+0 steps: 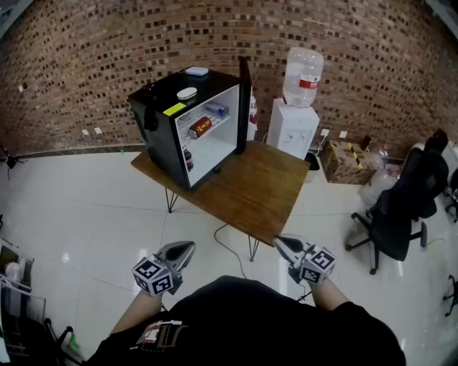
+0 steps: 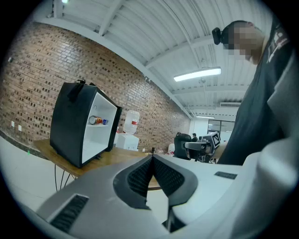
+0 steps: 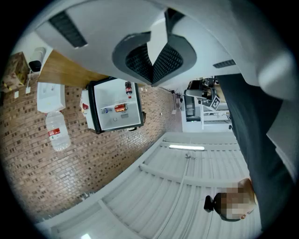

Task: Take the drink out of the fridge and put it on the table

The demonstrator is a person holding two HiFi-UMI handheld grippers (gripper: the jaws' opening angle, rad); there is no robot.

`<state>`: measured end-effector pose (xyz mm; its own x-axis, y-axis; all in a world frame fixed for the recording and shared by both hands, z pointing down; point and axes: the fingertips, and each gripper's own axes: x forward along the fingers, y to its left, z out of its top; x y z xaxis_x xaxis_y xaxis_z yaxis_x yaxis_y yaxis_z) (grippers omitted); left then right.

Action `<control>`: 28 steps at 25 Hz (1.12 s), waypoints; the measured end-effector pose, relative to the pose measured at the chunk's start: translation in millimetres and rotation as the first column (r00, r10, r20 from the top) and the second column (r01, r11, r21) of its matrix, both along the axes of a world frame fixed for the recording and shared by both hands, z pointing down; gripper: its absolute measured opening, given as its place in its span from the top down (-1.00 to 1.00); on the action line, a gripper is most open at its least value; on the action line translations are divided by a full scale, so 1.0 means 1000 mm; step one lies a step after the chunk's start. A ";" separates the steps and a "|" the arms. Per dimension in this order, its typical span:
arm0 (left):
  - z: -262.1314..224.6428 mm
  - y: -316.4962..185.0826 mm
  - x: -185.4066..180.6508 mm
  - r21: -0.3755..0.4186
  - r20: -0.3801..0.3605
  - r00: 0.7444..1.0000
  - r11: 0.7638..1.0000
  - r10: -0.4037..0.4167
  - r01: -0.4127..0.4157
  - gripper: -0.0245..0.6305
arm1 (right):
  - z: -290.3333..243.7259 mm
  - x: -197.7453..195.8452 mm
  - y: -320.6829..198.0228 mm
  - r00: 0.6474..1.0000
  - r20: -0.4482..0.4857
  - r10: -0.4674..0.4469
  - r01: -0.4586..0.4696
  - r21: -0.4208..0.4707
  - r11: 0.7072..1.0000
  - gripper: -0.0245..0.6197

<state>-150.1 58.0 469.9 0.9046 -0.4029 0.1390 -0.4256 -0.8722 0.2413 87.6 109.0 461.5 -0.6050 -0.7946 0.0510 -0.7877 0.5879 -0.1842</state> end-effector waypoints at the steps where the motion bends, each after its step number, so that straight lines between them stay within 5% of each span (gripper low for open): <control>1: -0.004 -0.004 0.007 0.003 0.002 1.000 1.000 -0.002 0.002 0.95 | -0.004 0.011 -0.003 1.000 -0.001 0.004 -0.004 0.005 1.000 0.90; 16: -0.051 -0.118 0.084 0.071 -0.001 0.998 0.995 -0.067 0.067 0.95 | -0.035 0.144 -0.094 0.995 -0.026 0.093 -0.091 0.082 0.993 0.89; 28: 0.020 -0.257 0.059 -0.035 -0.010 0.997 0.996 0.080 -0.080 0.94 | -0.015 0.034 -0.321 0.936 -0.347 0.060 -0.038 0.069 0.997 0.87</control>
<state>-90.8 -199.1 490.2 0.9349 -0.3244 0.1438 -0.3527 -0.8940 0.2765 122.0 -211.8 446.8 -0.5183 -0.8309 0.2027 -0.8239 0.5486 0.1422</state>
